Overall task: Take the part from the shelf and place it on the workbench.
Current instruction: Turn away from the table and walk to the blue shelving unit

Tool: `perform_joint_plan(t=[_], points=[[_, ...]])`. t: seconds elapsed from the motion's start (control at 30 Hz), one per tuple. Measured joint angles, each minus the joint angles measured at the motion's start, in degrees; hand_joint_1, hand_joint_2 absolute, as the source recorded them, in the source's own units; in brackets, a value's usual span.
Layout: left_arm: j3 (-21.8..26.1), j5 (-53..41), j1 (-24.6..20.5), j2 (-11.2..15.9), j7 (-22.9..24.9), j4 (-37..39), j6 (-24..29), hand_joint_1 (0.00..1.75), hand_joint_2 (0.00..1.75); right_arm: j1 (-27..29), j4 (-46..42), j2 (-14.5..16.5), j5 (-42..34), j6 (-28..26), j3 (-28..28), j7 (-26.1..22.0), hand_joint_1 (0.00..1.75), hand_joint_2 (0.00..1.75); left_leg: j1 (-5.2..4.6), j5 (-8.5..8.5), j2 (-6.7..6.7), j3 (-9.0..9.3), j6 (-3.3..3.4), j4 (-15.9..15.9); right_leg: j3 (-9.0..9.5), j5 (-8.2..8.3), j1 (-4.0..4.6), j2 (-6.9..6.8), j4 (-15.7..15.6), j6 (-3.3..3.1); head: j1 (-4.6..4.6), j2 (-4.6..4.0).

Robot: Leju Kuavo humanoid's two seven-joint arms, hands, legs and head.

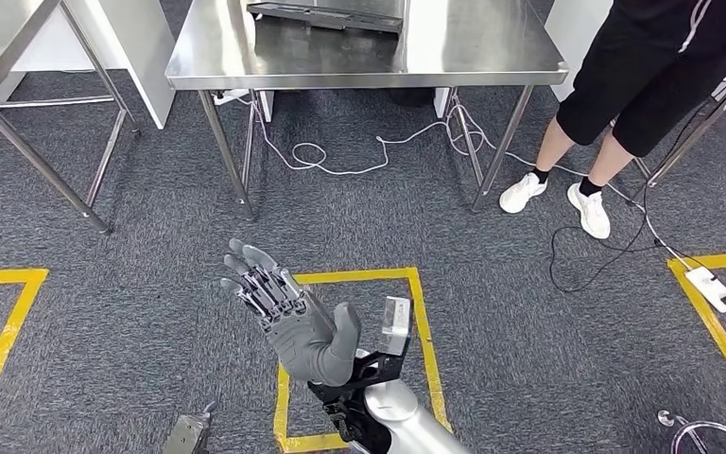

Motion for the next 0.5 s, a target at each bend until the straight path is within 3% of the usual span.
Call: perform_joint_plan(t=[0.07,0.1,0.17,0.2,0.23,0.3,0.33,0.37,0.4,0.43,0.5], points=[[0.13,0.08,0.11,-0.05,0.0,-0.08,0.42,0.0,0.0,-0.85,6.77,0.44,2.32,-3.04,-0.43,-1.13,0.0,0.0,-0.16,1.37,0.0,-0.67,-0.74,-0.05,4.71,-1.2,0.27,0.18,-7.15,-0.53,-0.01,0.01],[0.21,0.15,0.23,-0.07,0.0,-0.11,0.66,0.0,0.0,-1.39,11.34,0.74,3.81,-5.24,-0.63,-2.07,0.0,0.0,-0.18,2.06,0.01,-0.79,-1.07,-0.26,5.42,-1.59,0.45,0.27,-8.76,-0.93,-0.03,0.01],[0.42,0.43,0.69,-0.03,0.01,-0.16,1.2,0.0,0.0,-2.27,21.72,1.37,6.62,-11.69,-0.96,-2.75,0.0,0.0,0.15,2.72,-0.05,-1.07,-1.63,-0.55,4.56,-0.82,0.21,0.16,-8.98,-1.86,-0.15,0.01],[0.58,0.58,1.09,0.0,0.02,-0.25,1.47,0.0,0.0,-2.48,26.77,1.63,7.75,-15.62,-1.14,-1.8,0.0,0.0,0.35,1.51,-0.12,-1.41,-1.81,0.08,4.12,-0.19,0.04,0.04,-8.96,-2.46,-0.19,0.01],[0.81,0.7,1.52,0.02,0.02,-0.39,1.69,0.0,0.0,-2.58,31.39,1.86,8.62,-19.67,-1.26,-0.21,0.0,0.0,0.49,-0.9,-0.21,-1.95,-1.96,1.72,3.64,0.49,-0.11,-0.11,-9.01,-3.06,-0.29,0.0],[1.33,0.8,2.21,0.03,0.03,-0.79,2.04,0.0,0.0,-2.42,39.47,2.11,9.85,-25.69,-1.4,3.02,0.0,0.0,0.57,-7.46,-0.36,-3.35,-2.2,8.26,2.47,1.84,0.1,-0.38,-8.95,-3.92,-0.42,0.01],[1.52,0.84,2.43,0.05,0.02,-0.95,2.16,0.0,0.0,-2.16,42.69,2.13,10.21,-27.29,-1.41,3.99,0.0,0.0,0.57,-9.54,-0.42,-3.88,-2.35,12.01,1.78,2.48,0.29,-0.49,-8.88,-4.07,-0.49,0.01],[1.64,0.89,2.59,0.07,0.02,-1.03,2.24,0.0,0.0,-1.85,45.25,2.1,10.45,-28.09,-1.42,4.51,0.0,0.0,0.58,-10.19,-0.44,-3.94,-2.46,14.87,0.96,3.13,0.46,-0.56,-8.77,-4.08,-0.48,0.01],[1.71,0.92,2.72,0.1,0.02,-1.08,2.26,0.0,0.0,-1.6,47.32,2.08,10.62,-28.53,-1.42,4.9,0.0,0.0,0.59,-9.57,-0.43,-3.24,-2.5,16.01,0.09,3.68,0.56,-0.58,-8.61,-4.01,-0.5,0.0],[1.73,0.93,2.81,0.12,0.02,-1.13,2.27,0.0,0.0,-1.45,48.96,2.06,10.96,-29.13,-1.42,5.65,0.0,0.0,0.6,-8.27,-0.43,-1.58,-2.44,15.14,-0.71,4.15,0.6,-0.54,-8.41,-3.85,-0.52,0.0],[1.78,0.9,2.86,0.13,0.02,-1.46,2.28,0.0,0.0,-1.34,51.95,2.08,12.67,-32.13,-1.22,10.23,0.0,0.0,0.54,-6.76,-0.53,4.21,-2.09,8.53,-1.99,4.75,0.65,-0.46,-7.83,-3.48,-0.56,0.0]])
